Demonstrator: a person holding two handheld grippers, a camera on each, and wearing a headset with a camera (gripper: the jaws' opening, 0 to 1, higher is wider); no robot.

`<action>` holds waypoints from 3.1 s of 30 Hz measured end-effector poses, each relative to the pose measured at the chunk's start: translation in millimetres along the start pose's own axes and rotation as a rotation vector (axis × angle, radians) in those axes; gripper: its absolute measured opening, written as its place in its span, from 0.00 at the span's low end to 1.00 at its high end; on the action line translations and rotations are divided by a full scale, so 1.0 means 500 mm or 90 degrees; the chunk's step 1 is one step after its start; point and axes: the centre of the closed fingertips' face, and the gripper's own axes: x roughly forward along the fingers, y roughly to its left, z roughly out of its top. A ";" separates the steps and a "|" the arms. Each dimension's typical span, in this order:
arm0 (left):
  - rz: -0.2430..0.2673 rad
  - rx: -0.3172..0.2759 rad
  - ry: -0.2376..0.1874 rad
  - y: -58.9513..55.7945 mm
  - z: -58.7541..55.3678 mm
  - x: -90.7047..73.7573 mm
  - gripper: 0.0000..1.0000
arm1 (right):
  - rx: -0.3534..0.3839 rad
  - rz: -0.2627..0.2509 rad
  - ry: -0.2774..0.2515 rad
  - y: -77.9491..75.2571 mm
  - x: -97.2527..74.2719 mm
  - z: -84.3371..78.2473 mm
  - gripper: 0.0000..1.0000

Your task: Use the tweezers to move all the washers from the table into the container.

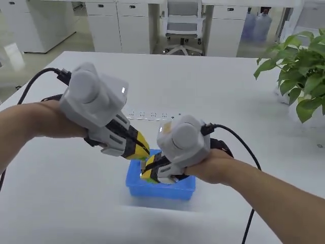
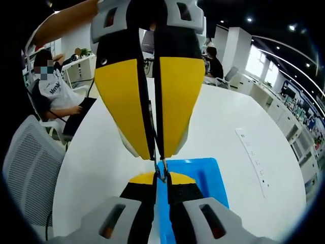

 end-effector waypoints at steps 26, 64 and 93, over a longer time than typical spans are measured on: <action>-0.028 -0.012 0.009 0.055 -0.057 0.064 0.06 | 0.019 0.001 0.027 -0.054 0.051 -0.070 0.09; -0.047 -0.022 0.022 0.070 -0.102 0.108 0.06 | 0.037 0.015 0.039 -0.067 0.090 -0.121 0.10; -0.031 -0.014 0.009 0.052 -0.053 0.063 0.05 | 0.025 -0.016 -0.008 -0.053 0.028 -0.086 0.08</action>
